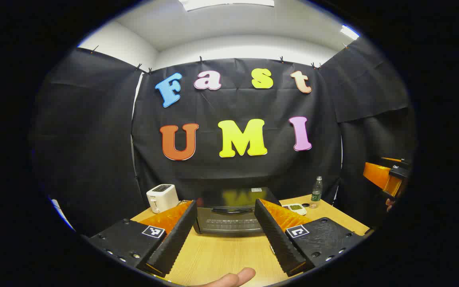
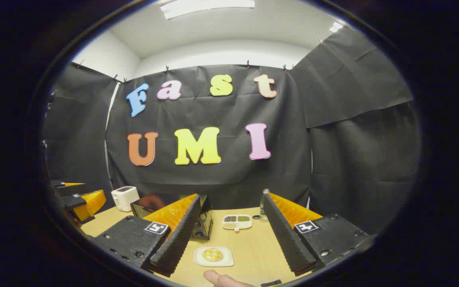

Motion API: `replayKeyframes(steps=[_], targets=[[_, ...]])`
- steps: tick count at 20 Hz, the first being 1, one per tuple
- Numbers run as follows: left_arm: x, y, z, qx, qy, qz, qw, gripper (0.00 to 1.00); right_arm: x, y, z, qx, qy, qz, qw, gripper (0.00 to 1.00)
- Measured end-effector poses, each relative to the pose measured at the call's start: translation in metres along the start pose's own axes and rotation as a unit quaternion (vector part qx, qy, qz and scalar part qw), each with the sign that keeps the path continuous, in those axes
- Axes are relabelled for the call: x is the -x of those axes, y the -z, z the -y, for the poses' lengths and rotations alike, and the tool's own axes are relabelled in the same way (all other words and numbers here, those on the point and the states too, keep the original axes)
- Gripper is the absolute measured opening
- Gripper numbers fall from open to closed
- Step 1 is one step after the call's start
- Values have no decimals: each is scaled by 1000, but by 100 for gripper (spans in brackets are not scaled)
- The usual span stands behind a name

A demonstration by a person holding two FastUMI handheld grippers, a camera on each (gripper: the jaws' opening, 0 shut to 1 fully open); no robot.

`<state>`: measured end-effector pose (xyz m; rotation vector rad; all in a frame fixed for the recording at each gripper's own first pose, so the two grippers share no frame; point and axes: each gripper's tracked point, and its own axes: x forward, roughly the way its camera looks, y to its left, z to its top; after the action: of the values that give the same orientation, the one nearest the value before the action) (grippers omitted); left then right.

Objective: Open the electric oven with the left hand, put the food in, and close the electric oven.

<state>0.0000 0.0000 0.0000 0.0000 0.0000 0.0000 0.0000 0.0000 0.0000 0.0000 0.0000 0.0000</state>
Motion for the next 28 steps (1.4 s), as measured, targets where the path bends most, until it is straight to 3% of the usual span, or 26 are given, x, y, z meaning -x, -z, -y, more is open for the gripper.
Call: replayKeyframes(steps=[7, 8, 9, 14, 23, 24, 25, 28], targets=[[-4, -2, -4, 2, 0, -2, 1000, 96, 0, -3, 4, 5, -3, 3, 1000, 97], [-5, -3, -5, 0, 0, 1, 1000, 100, 0, -4, 6, 3, -3, 7, 1000, 97], [-8, -5, -6, -2, -1, 5, 1000, 96, 0, -6, 6, 0, -3, 11, 1000, 97], [-31, 5, -5, 1, 0, -5, 1000, 95, -3, 2, 6, -9, -12, 13, 1000, 97], [-149, 53, 0, 11, 16, -57, 998, 96, -23, 14, 19, -10, -22, 13, 1000, 96], [-164, 59, -1, 12, 16, -64, 998, 100, -24, 16, 19, -8, -25, 13, 1000, 96], [-178, 68, -1, 13, 21, -75, 997, 96, -24, 17, 20, -6, -28, 12, 1000, 96], [-216, 99, 0, 17, 25, -119, 992, 96, -20, 16, 28, -5, -27, 20, 999, 96]])
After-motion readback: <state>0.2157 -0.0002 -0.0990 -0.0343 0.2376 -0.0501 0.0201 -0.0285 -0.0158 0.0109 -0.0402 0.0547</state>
